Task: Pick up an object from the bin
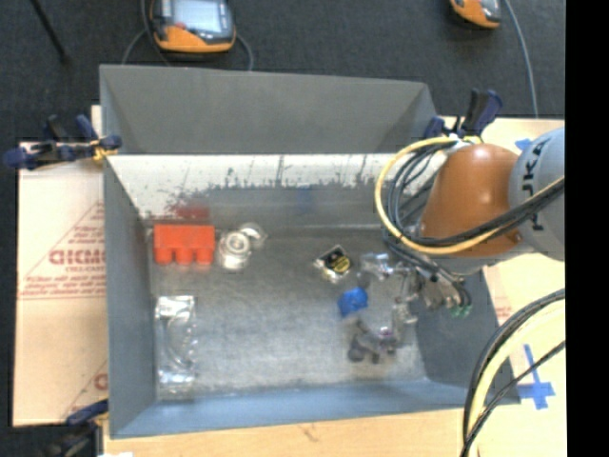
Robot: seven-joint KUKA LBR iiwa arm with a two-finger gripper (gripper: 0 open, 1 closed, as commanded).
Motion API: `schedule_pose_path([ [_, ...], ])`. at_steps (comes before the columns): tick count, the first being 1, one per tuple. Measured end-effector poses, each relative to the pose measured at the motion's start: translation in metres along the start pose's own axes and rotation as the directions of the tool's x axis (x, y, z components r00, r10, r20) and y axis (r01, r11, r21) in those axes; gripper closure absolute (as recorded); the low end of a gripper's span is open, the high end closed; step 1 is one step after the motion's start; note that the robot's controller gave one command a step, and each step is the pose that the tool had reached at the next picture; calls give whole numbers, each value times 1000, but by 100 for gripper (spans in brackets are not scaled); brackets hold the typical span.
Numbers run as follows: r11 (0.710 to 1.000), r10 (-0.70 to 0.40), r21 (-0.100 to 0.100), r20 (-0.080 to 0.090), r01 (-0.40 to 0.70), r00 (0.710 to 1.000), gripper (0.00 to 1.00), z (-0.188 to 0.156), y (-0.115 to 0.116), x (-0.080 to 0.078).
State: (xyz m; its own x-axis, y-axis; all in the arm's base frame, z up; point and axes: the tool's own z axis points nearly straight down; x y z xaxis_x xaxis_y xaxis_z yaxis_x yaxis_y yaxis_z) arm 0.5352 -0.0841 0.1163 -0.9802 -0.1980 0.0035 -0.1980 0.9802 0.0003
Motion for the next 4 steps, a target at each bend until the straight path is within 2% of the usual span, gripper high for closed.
schedule_pose_path([
  [1, 960, -281, 13, 19, 280, 960, 0, 41, -14, 22],
  [2, 723, -691, 16, 10, 691, 723, 0, 42, 20, 37],
  [3, 721, -692, 14, 10, 692, 721, 100, 43, 21, 38],
  [4, 720, -694, 8, 7, 694, 720, 0, 46, 21, 40],
])
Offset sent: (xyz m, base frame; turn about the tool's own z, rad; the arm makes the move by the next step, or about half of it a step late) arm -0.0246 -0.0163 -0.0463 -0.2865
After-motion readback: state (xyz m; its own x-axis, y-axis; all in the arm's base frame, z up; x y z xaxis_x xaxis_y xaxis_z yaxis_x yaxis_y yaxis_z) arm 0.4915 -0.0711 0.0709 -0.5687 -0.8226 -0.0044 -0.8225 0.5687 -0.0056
